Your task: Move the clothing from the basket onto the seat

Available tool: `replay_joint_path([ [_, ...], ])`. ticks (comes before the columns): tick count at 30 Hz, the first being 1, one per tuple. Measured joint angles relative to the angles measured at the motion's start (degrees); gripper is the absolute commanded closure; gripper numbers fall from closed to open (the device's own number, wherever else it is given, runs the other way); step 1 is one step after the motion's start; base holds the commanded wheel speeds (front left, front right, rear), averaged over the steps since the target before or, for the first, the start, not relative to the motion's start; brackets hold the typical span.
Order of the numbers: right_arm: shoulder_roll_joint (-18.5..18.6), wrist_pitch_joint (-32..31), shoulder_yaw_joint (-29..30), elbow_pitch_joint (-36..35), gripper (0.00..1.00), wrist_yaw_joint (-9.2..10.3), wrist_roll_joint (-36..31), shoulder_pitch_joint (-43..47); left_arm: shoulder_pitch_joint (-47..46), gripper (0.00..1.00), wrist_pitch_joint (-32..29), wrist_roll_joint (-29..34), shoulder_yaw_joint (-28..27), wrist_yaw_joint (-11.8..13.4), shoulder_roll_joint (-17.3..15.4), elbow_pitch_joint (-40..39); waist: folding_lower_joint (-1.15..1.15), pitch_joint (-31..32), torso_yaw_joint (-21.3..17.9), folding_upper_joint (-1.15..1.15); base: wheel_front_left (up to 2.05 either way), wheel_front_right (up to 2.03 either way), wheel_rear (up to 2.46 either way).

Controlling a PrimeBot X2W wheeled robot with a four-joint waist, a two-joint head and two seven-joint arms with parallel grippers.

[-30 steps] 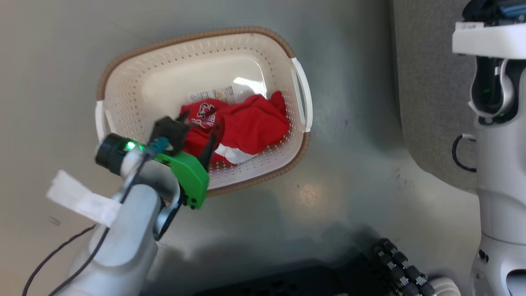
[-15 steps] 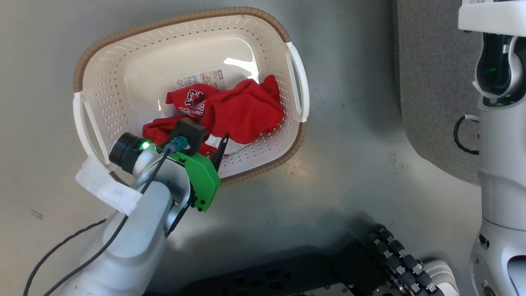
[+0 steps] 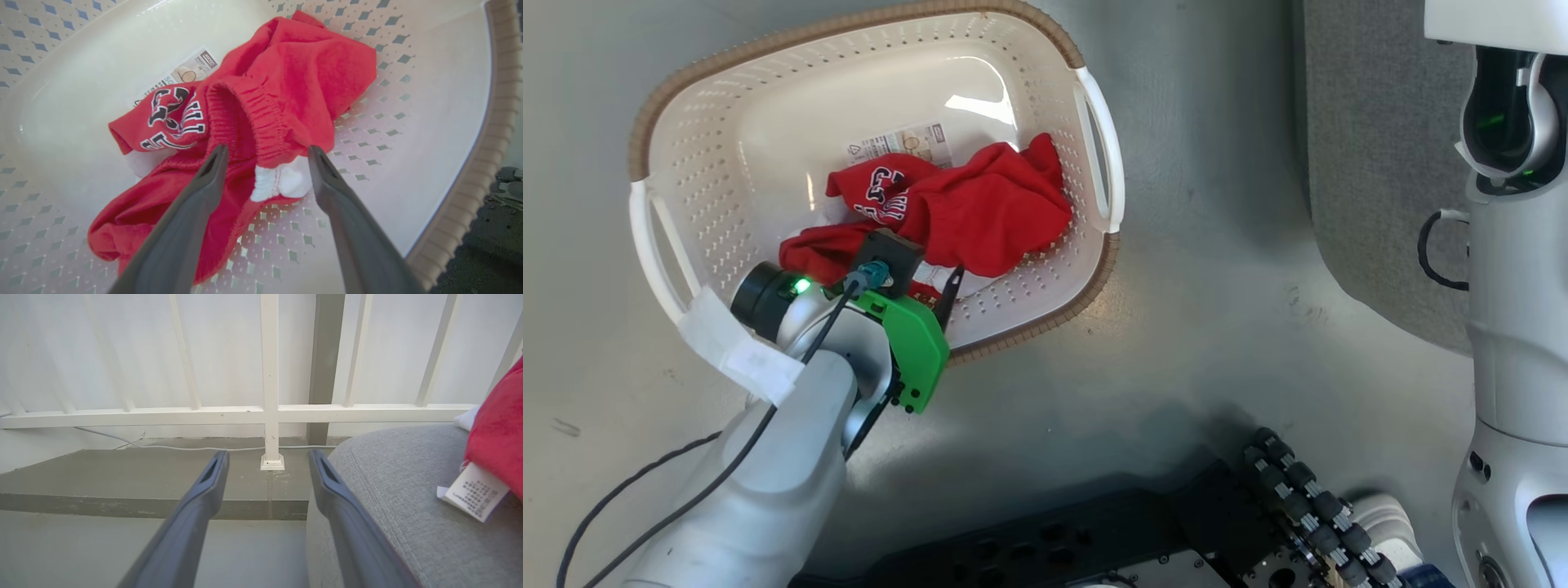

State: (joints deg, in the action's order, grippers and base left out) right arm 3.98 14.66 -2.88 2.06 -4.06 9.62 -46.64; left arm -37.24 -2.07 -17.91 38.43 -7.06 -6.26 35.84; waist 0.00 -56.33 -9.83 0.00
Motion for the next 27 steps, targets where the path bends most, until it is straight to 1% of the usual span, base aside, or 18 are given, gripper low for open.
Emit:
replay_joint_path([
  [6, -0.1, 0.0, -0.1, -0.1, 0.00, -0.12, -0.2, 0.0, -1.3, 0.00, 0.0, -0.2, 1.0, 0.0, 0.1, 2.4, 0.00, -1.0, -0.7, 0.00, 0.00, 0.00, 0.00],
  [10, -0.2, 0.0, -0.1, -0.1, 0.00, -0.13, -0.6, 0.0, -1.7, 0.01, 0.1, -1.8, 1.6, 0.0, 0.2, 3.4, 0.00, -1.2, -0.8, 0.00, 0.00, 0.00, 0.00],
  [12, -0.2, 0.0, -0.1, -0.1, 0.00, -0.13, -0.6, 0.0, -1.9, 0.16, 0.1, -2.1, 2.0, 0.0, 0.2, 4.3, 0.00, -1.2, -0.9, 0.00, 0.00, 0.00, 0.00],
  [13, -0.2, 0.0, -0.1, -0.1, 0.00, -0.13, -0.6, 0.0, -2.2, 0.53, 0.5, -2.2, 2.3, 0.0, 0.2, 4.6, 0.00, -1.3, -0.9, 0.00, 0.00, 0.00, 0.00],
  [14, -0.2, 0.0, -0.1, -0.1, 0.00, -0.13, -0.7, 0.0, -2.5, 0.67, 0.7, -2.3, 2.5, 0.0, 0.2, 4.7, 0.00, -1.3, -0.9, 0.00, 0.00, 0.00, 0.00],
  [15, -0.2, 0.0, -0.1, -0.1, 0.00, -0.13, -0.7, 0.0, -2.8, 0.89, 0.8, -2.5, 2.6, 0.0, 0.3, 4.7, 0.00, -1.3, -0.9, 0.00, 0.00, 0.00, 0.00],
  [16, -0.2, 0.0, -0.1, 0.0, 0.00, -0.13, -0.7, 0.0, -3.1, 1.00, 1.4, -2.6, 2.8, 0.0, 0.3, 4.7, 0.00, -1.3, -0.9, 0.00, 0.00, 0.00, 0.00],
  [27, -0.2, 0.0, 0.4, 1.0, 0.00, -0.12, -1.3, 0.0, -5.0, 1.00, 6.7, -4.0, 5.4, 0.0, 1.4, 4.7, 0.00, 0.2, -0.1, 0.00, 0.00, 0.00, 0.00],
])
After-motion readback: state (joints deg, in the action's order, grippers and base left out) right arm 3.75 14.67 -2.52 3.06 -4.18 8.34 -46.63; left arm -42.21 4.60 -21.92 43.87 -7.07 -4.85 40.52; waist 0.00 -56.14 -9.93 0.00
